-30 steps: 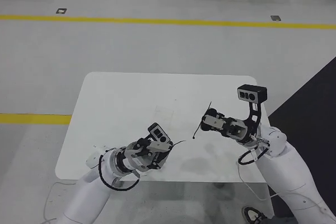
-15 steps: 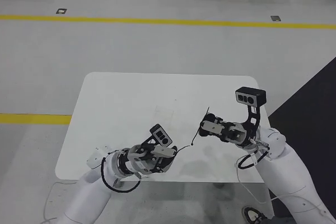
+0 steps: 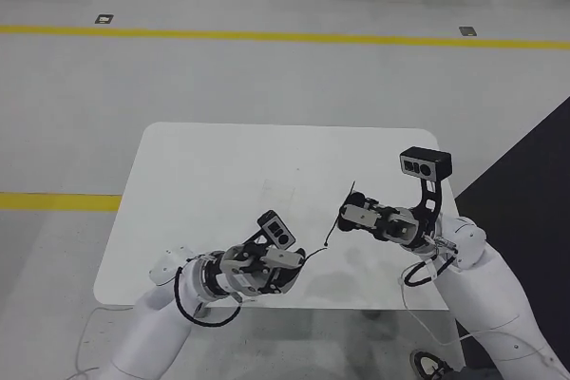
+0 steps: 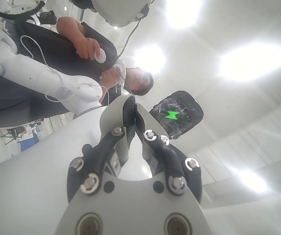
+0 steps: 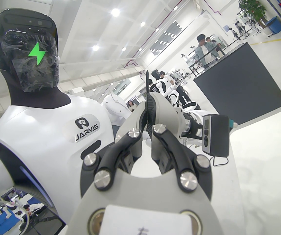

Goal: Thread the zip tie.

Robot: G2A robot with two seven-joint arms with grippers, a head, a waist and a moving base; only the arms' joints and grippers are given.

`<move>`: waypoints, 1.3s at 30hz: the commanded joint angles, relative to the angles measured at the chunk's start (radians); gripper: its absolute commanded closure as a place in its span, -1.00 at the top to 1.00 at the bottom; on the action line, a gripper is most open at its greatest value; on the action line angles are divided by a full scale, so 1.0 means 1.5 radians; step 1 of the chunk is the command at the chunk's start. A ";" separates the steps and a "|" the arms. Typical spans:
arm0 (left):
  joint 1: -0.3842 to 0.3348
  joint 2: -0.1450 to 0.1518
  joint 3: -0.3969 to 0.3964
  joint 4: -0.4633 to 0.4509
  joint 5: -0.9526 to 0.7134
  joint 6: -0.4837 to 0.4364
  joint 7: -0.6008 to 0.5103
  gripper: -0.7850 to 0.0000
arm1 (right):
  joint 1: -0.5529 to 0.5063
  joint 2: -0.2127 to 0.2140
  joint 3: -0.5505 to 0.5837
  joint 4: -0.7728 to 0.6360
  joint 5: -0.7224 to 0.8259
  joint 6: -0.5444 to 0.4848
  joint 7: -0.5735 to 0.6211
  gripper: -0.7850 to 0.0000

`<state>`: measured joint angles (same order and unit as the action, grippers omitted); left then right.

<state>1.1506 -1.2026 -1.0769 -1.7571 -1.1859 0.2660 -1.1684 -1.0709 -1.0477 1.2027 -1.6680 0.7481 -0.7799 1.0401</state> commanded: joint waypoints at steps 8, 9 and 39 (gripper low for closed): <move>-0.004 -0.003 0.003 0.003 -0.003 -0.006 0.003 -1.00 | 0.000 0.000 0.000 0.000 0.000 0.000 0.000 -1.00; -0.003 -0.003 0.004 0.003 -0.003 -0.005 0.003 -1.00 | 0.000 0.000 0.000 0.000 0.000 0.000 0.000 -1.00; 0.004 -0.006 -0.001 -0.003 0.004 -0.002 0.003 -1.00 | 0.000 0.000 0.000 0.000 0.000 0.000 0.000 -1.00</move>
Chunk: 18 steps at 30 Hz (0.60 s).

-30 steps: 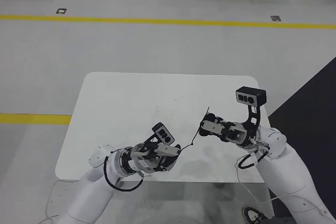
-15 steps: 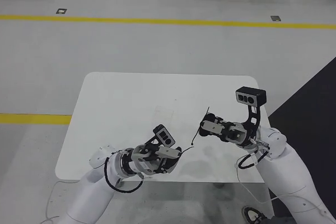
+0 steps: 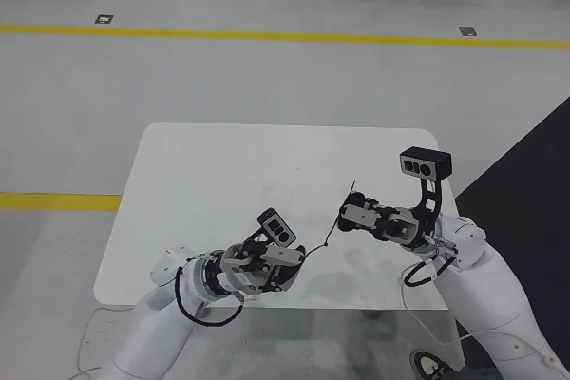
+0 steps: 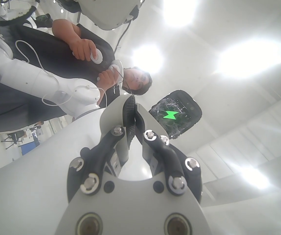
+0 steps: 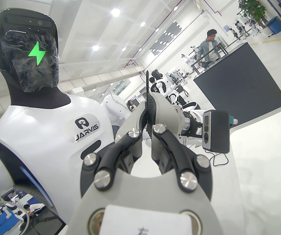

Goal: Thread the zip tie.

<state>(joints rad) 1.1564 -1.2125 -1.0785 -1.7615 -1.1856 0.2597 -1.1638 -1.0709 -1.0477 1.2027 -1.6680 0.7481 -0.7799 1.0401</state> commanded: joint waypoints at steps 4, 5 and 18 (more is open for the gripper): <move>0.001 0.000 0.001 -0.001 0.006 0.005 -0.002 -1.00 | 0.000 0.000 0.000 0.000 0.000 0.000 0.000 -1.00; 0.002 0.000 0.000 -0.002 0.009 0.006 0.000 -1.00 | 0.000 0.000 0.000 0.000 0.000 0.000 0.000 -1.00; 0.001 -0.001 -0.004 -0.007 0.004 0.000 -0.001 -1.00 | 0.000 0.000 0.000 0.000 0.000 0.000 0.000 -1.00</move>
